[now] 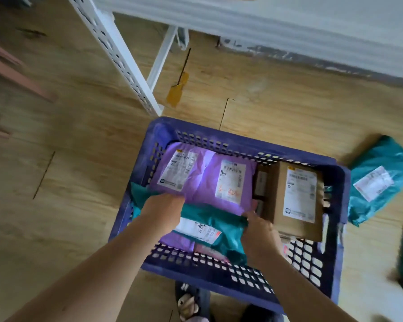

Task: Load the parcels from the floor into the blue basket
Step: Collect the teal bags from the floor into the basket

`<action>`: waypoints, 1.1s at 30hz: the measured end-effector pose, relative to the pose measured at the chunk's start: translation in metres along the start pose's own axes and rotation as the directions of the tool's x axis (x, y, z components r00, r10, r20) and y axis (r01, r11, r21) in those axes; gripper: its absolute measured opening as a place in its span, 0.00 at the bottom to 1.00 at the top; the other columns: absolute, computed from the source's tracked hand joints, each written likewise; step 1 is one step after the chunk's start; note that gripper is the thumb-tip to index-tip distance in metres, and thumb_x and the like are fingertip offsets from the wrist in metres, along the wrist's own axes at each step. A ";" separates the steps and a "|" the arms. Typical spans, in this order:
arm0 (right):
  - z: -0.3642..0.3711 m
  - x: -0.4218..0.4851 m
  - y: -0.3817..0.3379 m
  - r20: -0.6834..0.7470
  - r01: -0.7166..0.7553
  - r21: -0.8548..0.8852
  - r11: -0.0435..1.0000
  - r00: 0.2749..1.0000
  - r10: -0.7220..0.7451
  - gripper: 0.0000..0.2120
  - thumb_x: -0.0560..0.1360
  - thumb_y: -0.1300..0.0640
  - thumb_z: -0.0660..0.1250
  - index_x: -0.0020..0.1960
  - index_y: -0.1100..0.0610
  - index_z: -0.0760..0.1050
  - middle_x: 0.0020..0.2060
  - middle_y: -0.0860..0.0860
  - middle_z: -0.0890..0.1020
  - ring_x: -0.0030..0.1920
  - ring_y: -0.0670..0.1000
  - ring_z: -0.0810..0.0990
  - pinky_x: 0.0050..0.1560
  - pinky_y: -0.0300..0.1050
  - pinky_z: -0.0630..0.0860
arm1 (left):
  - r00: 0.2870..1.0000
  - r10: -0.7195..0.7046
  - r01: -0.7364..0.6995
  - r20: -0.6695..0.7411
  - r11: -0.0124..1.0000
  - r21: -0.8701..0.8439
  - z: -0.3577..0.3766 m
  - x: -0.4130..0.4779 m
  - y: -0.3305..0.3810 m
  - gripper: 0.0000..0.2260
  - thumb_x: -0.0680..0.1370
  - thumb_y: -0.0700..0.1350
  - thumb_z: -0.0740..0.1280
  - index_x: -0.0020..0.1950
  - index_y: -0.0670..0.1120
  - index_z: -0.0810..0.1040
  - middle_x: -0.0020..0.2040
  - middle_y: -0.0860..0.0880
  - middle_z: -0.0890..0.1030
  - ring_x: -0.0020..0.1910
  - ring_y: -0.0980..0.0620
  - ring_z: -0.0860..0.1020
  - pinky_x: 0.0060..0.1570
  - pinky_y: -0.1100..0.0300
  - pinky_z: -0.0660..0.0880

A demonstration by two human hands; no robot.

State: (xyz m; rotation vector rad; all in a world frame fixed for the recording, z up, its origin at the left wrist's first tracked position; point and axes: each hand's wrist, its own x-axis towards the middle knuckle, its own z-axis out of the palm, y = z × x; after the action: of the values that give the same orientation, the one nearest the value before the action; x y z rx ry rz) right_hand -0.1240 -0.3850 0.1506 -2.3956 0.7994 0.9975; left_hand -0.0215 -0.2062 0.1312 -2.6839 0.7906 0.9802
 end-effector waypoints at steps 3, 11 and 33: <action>0.015 0.010 0.001 -0.104 0.061 0.066 0.996 0.993 -0.054 0.30 0.73 0.68 0.58 0.71 0.49 0.58 0.68 0.53 0.65 0.57 0.56 0.76 0.44 0.44 0.71 | 0.982 -0.029 0.014 -0.186 0.996 -0.084 0.013 0.017 0.001 0.13 0.78 0.41 0.61 0.62 0.47 0.70 0.64 0.49 0.71 0.65 0.49 0.70 0.45 0.54 0.76; 0.038 0.012 0.003 -0.084 0.240 -0.076 0.968 0.966 -0.247 0.25 0.72 0.70 0.59 0.66 0.52 0.68 0.64 0.51 0.66 0.58 0.54 0.75 0.52 0.46 0.78 | 0.954 -0.086 0.093 -0.288 0.996 0.008 0.028 0.022 -0.015 0.26 0.72 0.55 0.70 0.66 0.46 0.71 0.65 0.45 0.73 0.65 0.45 0.71 0.63 0.48 0.67; 0.058 0.034 -0.005 0.412 0.260 -0.280 0.924 0.902 -0.129 0.45 0.73 0.65 0.65 0.76 0.42 0.39 0.72 0.60 0.57 0.64 0.62 0.72 0.59 0.55 0.75 | 0.988 0.014 -0.015 0.154 1.000 0.006 0.074 -0.004 -0.020 0.50 0.73 0.50 0.70 0.74 0.56 0.30 0.69 0.46 0.57 0.64 0.47 0.67 0.48 0.59 0.77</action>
State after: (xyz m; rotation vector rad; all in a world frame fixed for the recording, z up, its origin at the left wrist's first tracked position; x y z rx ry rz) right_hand -0.1303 -0.3595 0.0884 -2.3590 0.2518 1.5525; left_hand -0.0537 -0.1631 0.0762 -2.5614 0.7819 1.1689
